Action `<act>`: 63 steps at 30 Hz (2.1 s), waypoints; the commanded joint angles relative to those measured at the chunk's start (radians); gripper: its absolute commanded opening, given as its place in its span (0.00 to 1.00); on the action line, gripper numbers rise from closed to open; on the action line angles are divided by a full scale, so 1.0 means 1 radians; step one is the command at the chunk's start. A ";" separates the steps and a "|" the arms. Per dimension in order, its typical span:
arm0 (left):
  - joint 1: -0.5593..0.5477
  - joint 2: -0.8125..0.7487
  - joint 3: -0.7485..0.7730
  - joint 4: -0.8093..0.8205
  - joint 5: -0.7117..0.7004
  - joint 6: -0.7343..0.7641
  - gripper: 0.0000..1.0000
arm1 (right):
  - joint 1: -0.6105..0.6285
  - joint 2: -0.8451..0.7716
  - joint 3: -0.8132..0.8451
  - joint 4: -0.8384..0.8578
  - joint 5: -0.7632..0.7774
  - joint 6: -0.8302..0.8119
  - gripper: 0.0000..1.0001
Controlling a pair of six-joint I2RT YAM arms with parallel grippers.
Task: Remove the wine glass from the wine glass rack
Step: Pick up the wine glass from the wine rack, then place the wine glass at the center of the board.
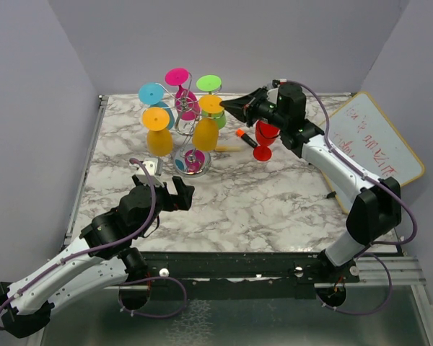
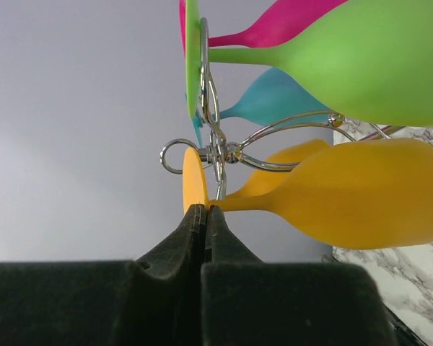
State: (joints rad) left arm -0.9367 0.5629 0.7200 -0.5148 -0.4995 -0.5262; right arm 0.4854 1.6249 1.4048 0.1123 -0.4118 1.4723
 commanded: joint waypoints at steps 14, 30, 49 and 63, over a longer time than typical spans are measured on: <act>0.004 0.001 0.022 -0.010 0.002 0.013 0.99 | 0.003 -0.102 -0.052 0.020 0.108 0.025 0.00; 0.004 -0.005 0.023 -0.010 0.005 0.012 0.99 | -0.006 -0.162 -0.116 0.022 0.153 0.043 0.01; 0.005 0.036 0.038 0.043 0.086 -0.013 0.99 | -0.010 -0.327 -0.234 -0.074 0.263 0.010 0.01; 0.004 0.051 0.012 0.081 0.319 -0.002 0.99 | -0.011 -0.492 -0.306 -0.223 0.421 -0.174 0.01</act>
State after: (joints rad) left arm -0.9367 0.6312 0.7395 -0.4816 -0.2901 -0.5270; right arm 0.4778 1.1744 1.0889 -0.0456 -0.0444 1.4170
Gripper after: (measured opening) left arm 0.988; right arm 0.022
